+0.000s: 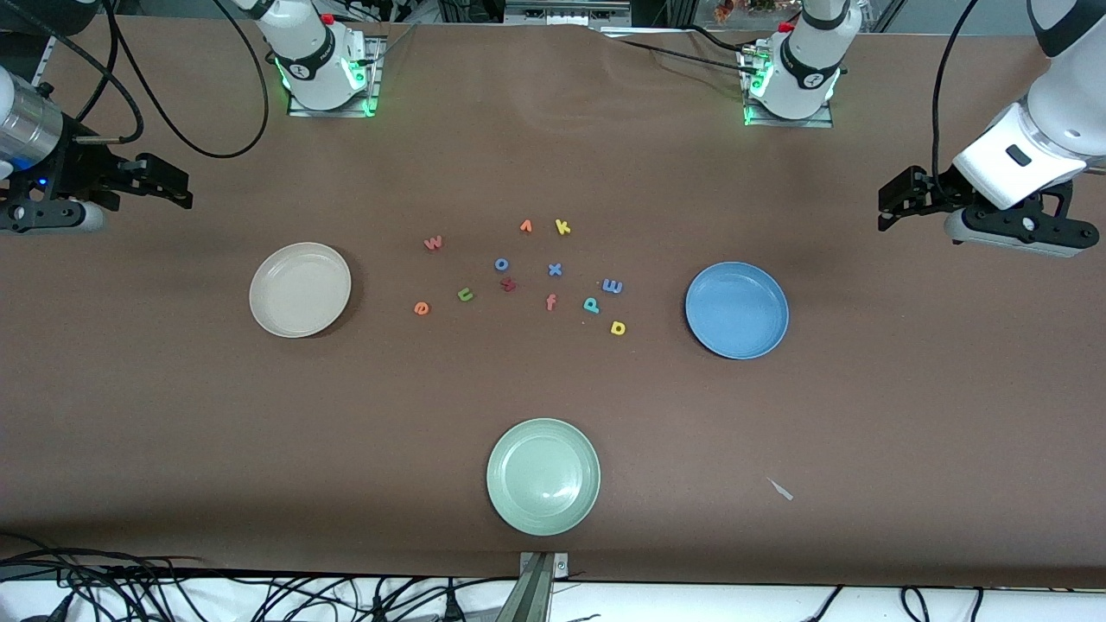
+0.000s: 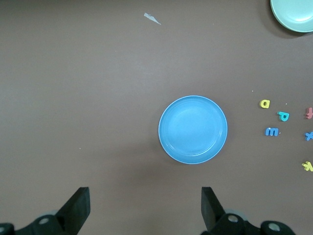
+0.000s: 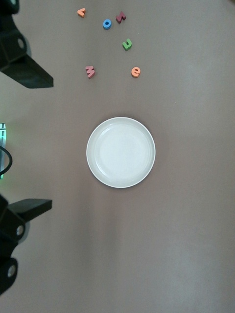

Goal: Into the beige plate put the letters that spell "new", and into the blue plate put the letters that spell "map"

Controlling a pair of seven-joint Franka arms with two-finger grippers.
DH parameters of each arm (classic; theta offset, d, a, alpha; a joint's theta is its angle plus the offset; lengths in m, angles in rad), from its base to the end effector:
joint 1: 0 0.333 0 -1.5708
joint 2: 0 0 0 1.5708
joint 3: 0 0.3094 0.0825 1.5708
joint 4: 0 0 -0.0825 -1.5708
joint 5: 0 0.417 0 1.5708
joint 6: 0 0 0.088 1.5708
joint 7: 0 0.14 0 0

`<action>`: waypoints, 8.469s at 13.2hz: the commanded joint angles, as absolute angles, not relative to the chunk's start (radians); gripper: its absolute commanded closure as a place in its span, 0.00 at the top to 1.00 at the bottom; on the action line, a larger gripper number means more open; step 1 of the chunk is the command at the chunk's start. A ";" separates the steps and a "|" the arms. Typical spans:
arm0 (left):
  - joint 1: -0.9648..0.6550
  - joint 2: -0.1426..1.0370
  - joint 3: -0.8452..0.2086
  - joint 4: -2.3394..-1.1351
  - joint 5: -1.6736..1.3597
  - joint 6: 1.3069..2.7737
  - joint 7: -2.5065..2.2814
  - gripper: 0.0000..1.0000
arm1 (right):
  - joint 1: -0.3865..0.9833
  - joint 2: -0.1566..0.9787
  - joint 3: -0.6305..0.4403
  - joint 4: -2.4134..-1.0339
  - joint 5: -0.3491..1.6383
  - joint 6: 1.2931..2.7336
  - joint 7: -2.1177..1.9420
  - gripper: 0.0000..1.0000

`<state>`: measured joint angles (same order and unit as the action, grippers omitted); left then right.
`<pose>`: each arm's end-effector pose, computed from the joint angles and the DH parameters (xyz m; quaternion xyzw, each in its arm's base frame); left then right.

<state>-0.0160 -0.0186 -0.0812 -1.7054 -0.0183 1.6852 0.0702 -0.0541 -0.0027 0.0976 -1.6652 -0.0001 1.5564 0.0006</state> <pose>0.5852 -0.0597 0.5374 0.9966 -0.0825 -0.0009 0.0083 0.5766 0.0251 0.5380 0.9984 0.0214 -0.0530 0.0013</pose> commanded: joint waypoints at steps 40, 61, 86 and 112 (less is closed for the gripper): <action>-0.023 -0.006 -0.083 -1.674 0.009 1.661 0.063 1.00 | -0.058 -0.021 0.104 -1.683 0.003 1.562 -0.002 1.00; -0.023 -0.006 -0.081 -1.674 0.009 1.661 0.063 1.00 | -0.058 -0.021 0.104 -1.683 0.003 1.560 -0.002 1.00; -0.023 -0.006 -0.081 -1.674 0.008 1.661 0.063 1.00 | -0.057 -0.021 0.104 -1.683 0.003 1.559 0.002 1.00; -0.025 -0.006 -0.083 -1.674 0.005 1.660 0.063 1.00 | 0.204 0.423 0.163 -1.906 0.012 2.225 0.326 1.00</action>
<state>-0.0168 -0.0161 -0.0825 -1.7011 -0.0182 1.6830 0.0702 0.1792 0.4189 0.1640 -1.8514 0.0124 2.1406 0.2764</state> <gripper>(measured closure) 0.000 0.000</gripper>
